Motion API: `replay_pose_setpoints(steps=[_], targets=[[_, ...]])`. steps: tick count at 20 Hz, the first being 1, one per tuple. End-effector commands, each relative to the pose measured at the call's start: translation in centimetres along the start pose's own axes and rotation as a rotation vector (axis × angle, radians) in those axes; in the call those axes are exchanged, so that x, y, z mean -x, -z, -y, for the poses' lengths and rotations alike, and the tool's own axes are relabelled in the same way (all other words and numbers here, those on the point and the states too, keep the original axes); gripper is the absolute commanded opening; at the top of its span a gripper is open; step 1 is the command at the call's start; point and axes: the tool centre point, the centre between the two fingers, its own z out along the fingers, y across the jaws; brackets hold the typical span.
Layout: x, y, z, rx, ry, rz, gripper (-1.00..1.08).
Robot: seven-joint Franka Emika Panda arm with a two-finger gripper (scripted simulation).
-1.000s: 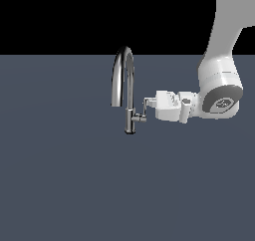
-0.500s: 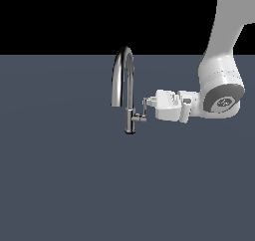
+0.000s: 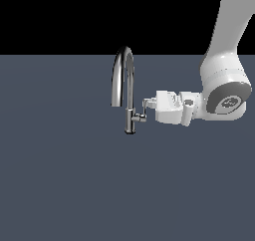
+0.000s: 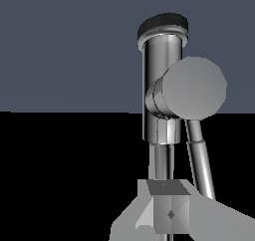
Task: Turn on the faucet by rotating a designated handle.
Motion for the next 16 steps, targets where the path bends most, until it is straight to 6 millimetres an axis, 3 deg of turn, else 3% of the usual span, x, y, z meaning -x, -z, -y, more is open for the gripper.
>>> replay_pose_setpoints(steps=[1, 5, 16], targets=[[0.5, 0.0, -1.0, 0.006, -0.001, 0.005, -1.00], [0.2, -0.3, -1.1, 0.005, -0.001, 0.002, -1.00], [-1.5, 0.0, -5.4, 0.006, -0.001, 0.005, -1.00]])
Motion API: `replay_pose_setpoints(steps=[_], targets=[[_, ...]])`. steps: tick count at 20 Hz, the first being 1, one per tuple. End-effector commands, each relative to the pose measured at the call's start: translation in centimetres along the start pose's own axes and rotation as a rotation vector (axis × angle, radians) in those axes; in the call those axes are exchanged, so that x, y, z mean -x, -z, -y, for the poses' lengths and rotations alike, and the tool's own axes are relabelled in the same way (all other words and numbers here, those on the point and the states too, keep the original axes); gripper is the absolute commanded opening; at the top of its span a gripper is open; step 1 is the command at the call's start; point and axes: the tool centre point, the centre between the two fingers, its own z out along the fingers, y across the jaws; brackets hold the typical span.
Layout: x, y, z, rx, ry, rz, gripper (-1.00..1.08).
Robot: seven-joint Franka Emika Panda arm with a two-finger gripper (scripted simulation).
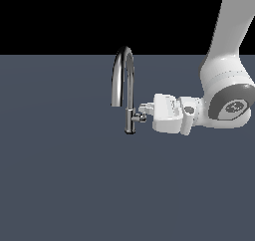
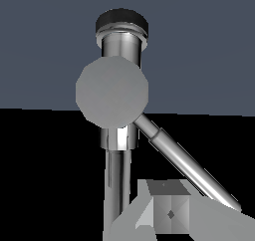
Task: Turn on the faucet by rotating a designated handle.
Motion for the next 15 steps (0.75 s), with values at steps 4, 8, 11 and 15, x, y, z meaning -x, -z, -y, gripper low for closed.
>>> replay_pose_setpoints(steps=[4, 8, 11, 15], targets=[[-0.2, 0.0, -1.2, 0.005, 0.000, 0.005, -1.00], [-2.7, 0.3, -2.3, 0.002, -0.010, 0.003, -1.00], [-4.5, 0.5, -3.1, 0.000, -0.018, 0.002, -1.00], [-6.3, 0.7, -3.8, -0.003, -0.025, 0.000, -1.00]])
